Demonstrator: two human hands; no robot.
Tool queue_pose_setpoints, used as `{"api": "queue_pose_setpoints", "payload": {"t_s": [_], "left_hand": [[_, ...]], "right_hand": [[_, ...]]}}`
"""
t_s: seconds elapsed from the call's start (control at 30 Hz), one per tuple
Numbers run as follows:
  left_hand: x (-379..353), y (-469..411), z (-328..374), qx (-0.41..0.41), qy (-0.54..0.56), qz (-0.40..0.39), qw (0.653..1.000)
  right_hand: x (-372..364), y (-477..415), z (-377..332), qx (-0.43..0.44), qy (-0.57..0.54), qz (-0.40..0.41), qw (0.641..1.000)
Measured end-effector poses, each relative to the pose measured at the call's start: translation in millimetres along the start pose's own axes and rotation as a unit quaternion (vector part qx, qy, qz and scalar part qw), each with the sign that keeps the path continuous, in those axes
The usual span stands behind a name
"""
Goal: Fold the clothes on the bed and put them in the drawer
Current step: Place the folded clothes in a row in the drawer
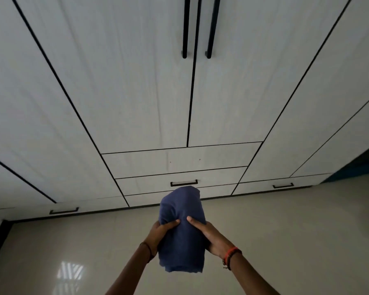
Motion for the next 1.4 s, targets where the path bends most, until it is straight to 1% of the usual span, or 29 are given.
{"api": "queue_pose_setpoints", "payload": {"t_s": [0.03,0.13,0.2,0.3,0.4,0.47,0.6,0.63,0.67,0.73,0.77,0.8,0.93,1.03,1.1,1.23,1.4], "left_hand": [[-1,1,4,-0.002,-0.002,0.002,1.000],[9,-31,6,0.005,-0.003,0.001,1.000],[14,-44,5,0.012,0.004,0.006,1.000],[25,-80,-3,0.027,0.014,0.019,0.999],[37,-113,-11,0.030,0.021,0.031,0.999],[46,-137,-19,0.030,0.030,0.044,0.998],[68,-185,-31,0.026,0.037,0.075,0.996],[75,-198,-36,0.021,0.033,0.084,0.996],[81,-207,-39,0.019,0.025,0.088,0.996],[90,-227,-48,0.017,0.035,0.097,0.995],[93,-234,-48,0.014,0.035,0.100,0.994],[98,-241,-54,0.016,0.044,0.106,0.993],[109,-252,-57,0.011,0.051,0.105,0.993],[119,-257,-65,0.019,0.063,0.119,0.991],[124,-260,-67,0.021,0.064,0.126,0.990],[132,-263,-68,0.014,0.070,0.129,0.989],[135,-258,-56,-0.001,0.087,0.135,0.987]], "right_hand": [[0,2,-2,-0.005,-0.011,-0.004,1.000],[5,-29,1,-0.022,-0.064,0.007,0.998],[11,-45,2,-0.029,-0.073,0.033,0.996],[25,-83,8,-0.085,-0.051,0.072,0.993],[47,-128,19,-0.106,0.000,0.091,0.990],[61,-166,26,-0.109,0.055,0.122,0.985],[87,-247,22,-0.060,0.176,0.193,0.964],[92,-270,24,-0.045,0.228,0.202,0.951],[95,-287,21,-0.026,0.296,0.217,0.930],[97,-323,16,0.026,0.437,0.216,0.873],[96,-336,9,0.053,0.481,0.202,0.851],[95,-355,13,0.068,0.516,0.175,0.836],[92,-402,9,0.123,0.659,0.102,0.735],[90,-426,13,0.109,0.712,0.071,0.690],[90,-437,13,0.091,0.731,0.060,0.674],[91,-444,15,0.084,0.743,0.064,0.661],[90,-440,22,0.068,0.737,0.071,0.669]]}}
Point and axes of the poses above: each hand's wrist, its own y-axis away from the middle knuckle, its own x-axis out of the back of the hand, z = x × y, the point moved 3 cm from there along -y, towards the middle knuckle, and after that the axes turned 3 degrees about x, right-handed, at the moved point
